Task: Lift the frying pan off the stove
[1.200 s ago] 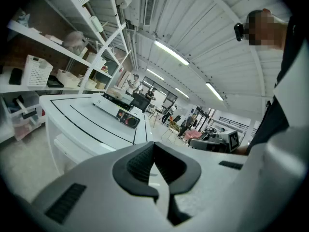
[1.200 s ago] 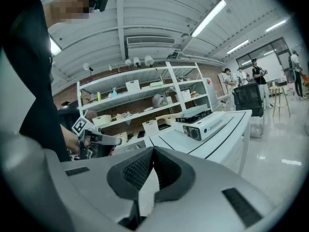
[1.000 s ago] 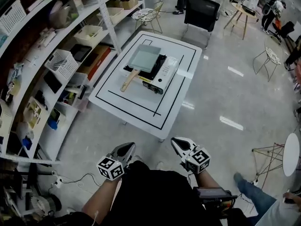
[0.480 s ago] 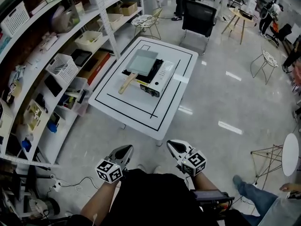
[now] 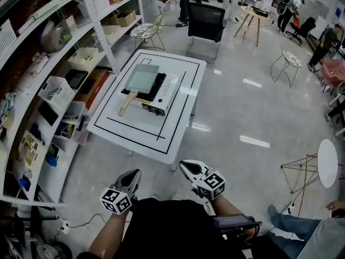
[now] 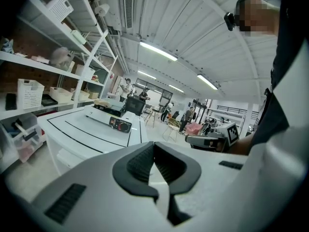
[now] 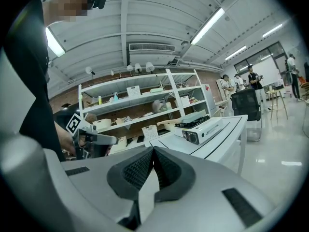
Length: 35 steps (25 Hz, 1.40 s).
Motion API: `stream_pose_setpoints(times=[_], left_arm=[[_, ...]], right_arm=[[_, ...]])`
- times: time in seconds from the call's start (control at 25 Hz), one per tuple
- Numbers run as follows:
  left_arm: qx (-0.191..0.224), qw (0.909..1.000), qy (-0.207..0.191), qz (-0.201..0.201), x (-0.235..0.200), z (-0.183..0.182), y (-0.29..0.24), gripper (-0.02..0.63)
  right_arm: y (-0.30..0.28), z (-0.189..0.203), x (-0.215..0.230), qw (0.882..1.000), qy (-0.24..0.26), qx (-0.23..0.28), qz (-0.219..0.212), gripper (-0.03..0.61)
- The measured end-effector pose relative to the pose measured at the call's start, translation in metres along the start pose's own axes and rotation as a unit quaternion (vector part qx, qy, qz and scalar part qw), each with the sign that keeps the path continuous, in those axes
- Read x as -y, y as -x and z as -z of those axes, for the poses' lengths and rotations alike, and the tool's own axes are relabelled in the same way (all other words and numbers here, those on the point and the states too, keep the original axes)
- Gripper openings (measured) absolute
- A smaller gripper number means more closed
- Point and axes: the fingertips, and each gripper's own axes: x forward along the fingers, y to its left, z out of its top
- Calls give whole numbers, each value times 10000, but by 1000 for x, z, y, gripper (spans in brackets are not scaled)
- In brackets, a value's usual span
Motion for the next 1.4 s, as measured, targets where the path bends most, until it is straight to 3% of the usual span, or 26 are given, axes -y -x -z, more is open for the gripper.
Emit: stream_pose_setpoints(times=[0.8, 1.4], left_arm=[[33, 9999, -30, -112, -21, -19, -9, 9], [-105, 9998, -85, 158, -87, -49, -47, 9]], right_arm=[[-20, -11, 16, 9998, -105, 140, 52, 25], [-78, -28, 50, 9989, -204, 98, 422, 25]])
